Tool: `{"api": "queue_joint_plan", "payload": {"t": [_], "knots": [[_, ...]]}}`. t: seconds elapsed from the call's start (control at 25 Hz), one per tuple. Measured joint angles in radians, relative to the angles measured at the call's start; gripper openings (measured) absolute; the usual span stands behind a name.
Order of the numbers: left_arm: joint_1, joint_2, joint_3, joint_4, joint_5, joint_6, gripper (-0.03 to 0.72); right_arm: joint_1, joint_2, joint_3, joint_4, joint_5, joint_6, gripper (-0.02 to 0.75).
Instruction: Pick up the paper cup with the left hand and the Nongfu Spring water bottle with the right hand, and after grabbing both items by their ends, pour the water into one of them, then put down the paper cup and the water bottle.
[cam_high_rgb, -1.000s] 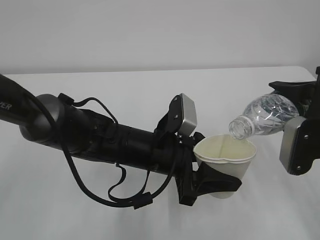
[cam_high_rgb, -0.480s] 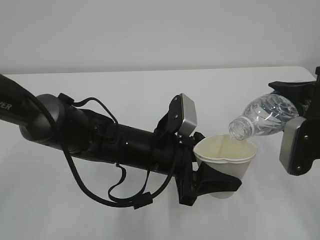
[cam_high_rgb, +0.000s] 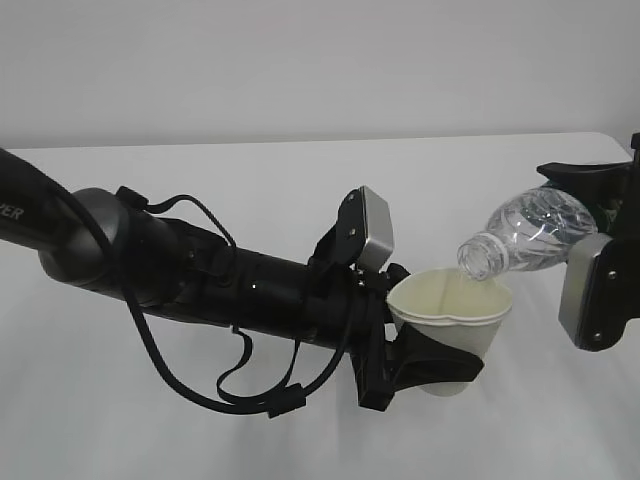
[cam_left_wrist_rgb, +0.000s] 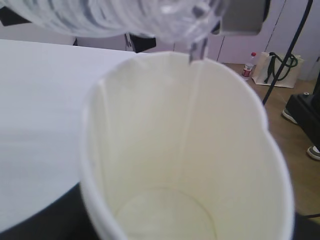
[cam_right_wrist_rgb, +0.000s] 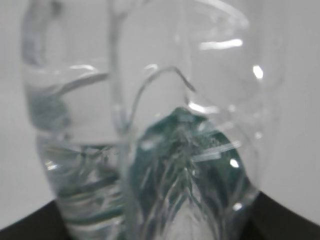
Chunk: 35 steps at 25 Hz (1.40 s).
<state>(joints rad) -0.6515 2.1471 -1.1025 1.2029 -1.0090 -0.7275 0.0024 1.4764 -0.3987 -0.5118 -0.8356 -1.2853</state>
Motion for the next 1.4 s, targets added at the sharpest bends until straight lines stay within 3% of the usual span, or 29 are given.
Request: {"api": "queue_joint_plan", "payload": {"t": [1.4], "knots": [[0.0, 0.0, 0.0, 0.0, 0.0, 0.0, 0.422, 0.0, 0.0, 0.0, 0.0, -0.006, -0.017, 0.421]]}}
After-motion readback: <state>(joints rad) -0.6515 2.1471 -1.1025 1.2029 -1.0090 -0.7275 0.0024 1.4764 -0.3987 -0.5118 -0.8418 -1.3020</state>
